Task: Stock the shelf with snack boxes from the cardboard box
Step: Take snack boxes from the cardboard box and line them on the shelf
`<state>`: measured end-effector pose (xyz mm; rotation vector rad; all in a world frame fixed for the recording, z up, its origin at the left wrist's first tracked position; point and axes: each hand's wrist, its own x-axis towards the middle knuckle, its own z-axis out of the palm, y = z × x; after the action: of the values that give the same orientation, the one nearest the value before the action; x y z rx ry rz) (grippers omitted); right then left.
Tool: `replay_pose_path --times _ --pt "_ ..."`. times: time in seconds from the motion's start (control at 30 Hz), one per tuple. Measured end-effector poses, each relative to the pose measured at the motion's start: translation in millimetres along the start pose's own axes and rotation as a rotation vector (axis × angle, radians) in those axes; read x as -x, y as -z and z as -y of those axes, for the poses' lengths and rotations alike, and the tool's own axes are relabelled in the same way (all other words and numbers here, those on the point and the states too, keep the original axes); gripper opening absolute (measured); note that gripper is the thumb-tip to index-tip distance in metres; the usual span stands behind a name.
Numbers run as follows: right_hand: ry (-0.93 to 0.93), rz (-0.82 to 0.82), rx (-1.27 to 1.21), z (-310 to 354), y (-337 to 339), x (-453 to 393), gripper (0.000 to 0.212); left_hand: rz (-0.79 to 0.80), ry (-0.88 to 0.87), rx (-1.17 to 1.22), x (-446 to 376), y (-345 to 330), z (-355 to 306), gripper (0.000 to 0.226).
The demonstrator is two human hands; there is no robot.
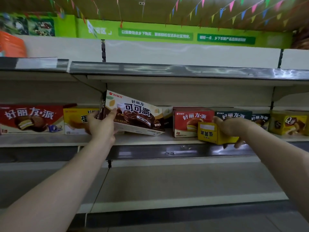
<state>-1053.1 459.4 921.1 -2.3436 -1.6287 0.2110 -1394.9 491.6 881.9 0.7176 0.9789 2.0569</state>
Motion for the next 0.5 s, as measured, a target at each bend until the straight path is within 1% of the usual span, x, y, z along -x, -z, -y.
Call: replay_pose_path --times 0.07,0.1,0.13,0.17,0.23,0.27,0.33,0.4,0.5 --pt "0.006 0.004 0.149 5 5 -3 0.053 0.001 -0.055 -0.044 -6 0 8 0.059" --pt "-0.005 -0.026 0.231 7 6 -2 0.054 0.007 -0.082 -0.070 -8 1 12 0.059" --pt "-0.017 -0.087 0.304 10 8 -2 0.056 0.010 -0.112 -0.089 -10 2 15 0.058" --pt "-0.018 -0.163 0.383 12 9 -1 0.053 0.005 -0.131 -0.096 -13 4 19 0.058" --pt "0.035 -0.310 0.549 20 8 2 0.031 -0.004 -0.134 -0.095 -17 6 22 0.061" --pt "0.066 -0.396 0.575 28 7 4 0.025 -0.015 -0.127 -0.127 -20 6 22 0.062" --pt "0.159 -0.547 0.512 50 3 9 0.018 -0.014 -0.140 -0.280 -21 7 21 0.064" --pt "0.335 -0.636 0.397 75 -6 11 0.016 0.040 -0.177 -0.459 -17 5 20 0.065" --pt "0.524 -0.591 0.324 107 -29 13 0.020 0.118 -0.226 -0.708 -10 -2 23 0.065"
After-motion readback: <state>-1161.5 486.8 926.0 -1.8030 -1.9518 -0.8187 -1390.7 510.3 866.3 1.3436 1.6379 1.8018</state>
